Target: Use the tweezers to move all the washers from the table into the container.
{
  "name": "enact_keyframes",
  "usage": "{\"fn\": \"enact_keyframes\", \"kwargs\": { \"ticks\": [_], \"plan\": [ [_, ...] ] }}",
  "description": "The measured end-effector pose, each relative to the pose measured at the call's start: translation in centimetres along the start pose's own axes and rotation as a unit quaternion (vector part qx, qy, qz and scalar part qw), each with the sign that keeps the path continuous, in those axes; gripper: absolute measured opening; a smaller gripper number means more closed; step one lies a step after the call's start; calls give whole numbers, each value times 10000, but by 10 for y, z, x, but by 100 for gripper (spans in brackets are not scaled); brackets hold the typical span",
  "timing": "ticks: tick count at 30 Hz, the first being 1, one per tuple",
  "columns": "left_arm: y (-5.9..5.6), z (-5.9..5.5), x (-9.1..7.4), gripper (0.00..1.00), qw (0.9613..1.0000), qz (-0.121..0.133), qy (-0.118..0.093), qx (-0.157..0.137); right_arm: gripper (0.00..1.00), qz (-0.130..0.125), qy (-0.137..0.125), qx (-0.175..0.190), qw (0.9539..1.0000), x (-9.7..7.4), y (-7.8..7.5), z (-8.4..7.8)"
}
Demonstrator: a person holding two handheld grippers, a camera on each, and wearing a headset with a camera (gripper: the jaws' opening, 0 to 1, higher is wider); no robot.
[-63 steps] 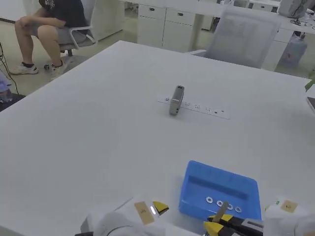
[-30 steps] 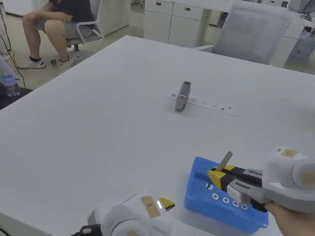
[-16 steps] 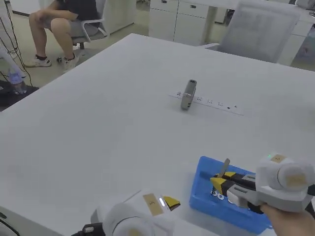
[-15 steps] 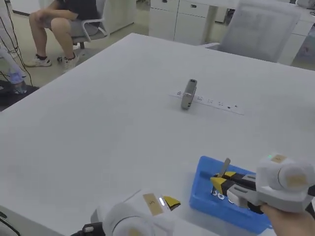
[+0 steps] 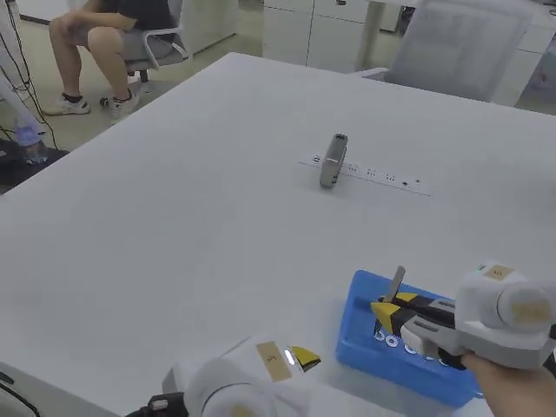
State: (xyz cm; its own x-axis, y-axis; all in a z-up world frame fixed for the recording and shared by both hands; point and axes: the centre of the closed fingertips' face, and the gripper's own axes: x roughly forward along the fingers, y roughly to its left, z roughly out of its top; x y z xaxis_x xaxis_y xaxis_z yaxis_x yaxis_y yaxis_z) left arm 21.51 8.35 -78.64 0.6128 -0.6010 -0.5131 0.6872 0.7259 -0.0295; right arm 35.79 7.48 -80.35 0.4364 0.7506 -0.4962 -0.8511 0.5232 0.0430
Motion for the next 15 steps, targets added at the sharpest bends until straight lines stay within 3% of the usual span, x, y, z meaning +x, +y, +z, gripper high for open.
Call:
{"fn": "enact_keyframes", "kwargs": {
  "ticks": [7,10,15],
  "plan": [
    [0,0,0,54,10000,0,16,14,4,10,-346,-17,9994,-17,2,24],
    [-1,4,-1,55,9999,-33,-102,-49,4,25,-470,-28,9989,-27,7,33],
    [-2,4,-1,54,9999,-49,-104,-60,4,54,-614,-68,9981,-41,11,38]
  ]
}}
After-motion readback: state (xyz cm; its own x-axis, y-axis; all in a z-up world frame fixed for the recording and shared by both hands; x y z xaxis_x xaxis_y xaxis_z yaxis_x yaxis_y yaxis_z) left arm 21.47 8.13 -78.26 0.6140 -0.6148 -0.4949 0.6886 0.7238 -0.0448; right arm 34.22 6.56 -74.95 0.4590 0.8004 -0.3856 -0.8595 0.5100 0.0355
